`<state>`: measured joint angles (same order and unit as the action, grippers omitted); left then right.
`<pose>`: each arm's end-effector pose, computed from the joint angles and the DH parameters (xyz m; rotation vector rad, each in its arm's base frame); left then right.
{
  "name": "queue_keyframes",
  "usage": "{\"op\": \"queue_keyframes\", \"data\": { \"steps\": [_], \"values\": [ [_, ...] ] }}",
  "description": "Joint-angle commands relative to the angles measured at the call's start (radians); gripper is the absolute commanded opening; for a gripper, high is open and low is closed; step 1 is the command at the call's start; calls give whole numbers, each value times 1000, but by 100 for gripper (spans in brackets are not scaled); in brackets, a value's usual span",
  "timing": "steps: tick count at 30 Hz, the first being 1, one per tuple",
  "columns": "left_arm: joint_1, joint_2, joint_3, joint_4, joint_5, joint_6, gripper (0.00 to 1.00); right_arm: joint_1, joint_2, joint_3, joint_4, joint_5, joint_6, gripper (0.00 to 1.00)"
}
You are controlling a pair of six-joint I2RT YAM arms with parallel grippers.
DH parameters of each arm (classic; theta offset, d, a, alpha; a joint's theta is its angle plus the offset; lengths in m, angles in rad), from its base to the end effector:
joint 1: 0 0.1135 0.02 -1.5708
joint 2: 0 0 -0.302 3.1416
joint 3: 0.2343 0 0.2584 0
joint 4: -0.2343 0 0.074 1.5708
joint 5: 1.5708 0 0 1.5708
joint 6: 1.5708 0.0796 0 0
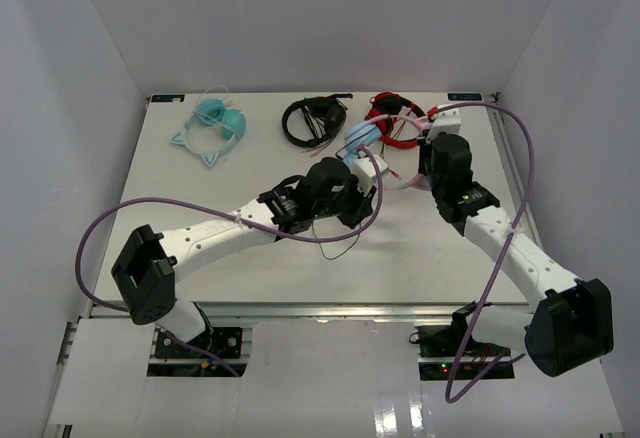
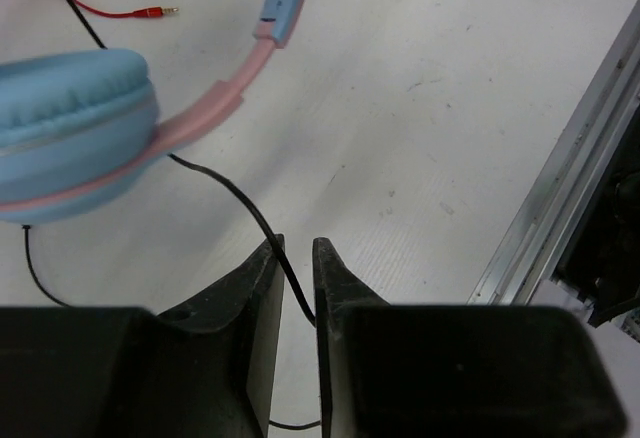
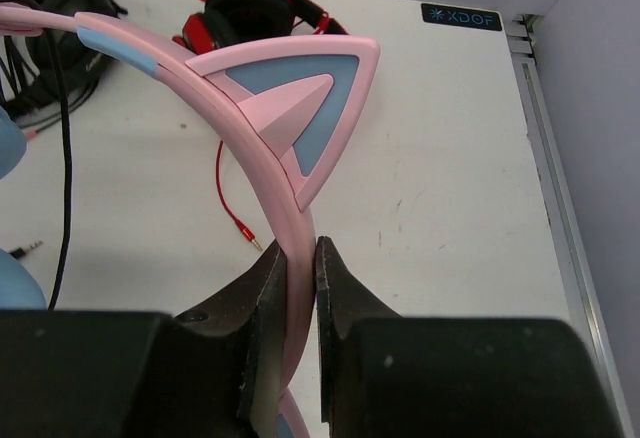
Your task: Wrap the headphones
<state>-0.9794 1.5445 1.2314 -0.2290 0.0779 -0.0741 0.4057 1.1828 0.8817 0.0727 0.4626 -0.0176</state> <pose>0.2184 -0.3364 0.3159 1.0024 1.9508 -0.6968 0.2943 0.0877 0.3429 -0.0475 1.7762 -0.1361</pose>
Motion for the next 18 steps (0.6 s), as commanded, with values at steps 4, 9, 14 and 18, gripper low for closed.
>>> {"op": "queue_keyframes", "data": {
  "steps": [4,9,14,18],
  "values": [
    [-8,-3,90,-168,-152,163,23,51,28,-40,196,66,-177,8],
    [-8,39,151,-205,-263,296,23,71,26,-33,71,-193,-280,8],
    [-8,111,230,-222,-357,447,24,76,23,-24,-24,-360,-329,8],
    [-8,134,222,-142,-401,584,24,74,42,-11,-106,-519,-293,8]
  ]
}}
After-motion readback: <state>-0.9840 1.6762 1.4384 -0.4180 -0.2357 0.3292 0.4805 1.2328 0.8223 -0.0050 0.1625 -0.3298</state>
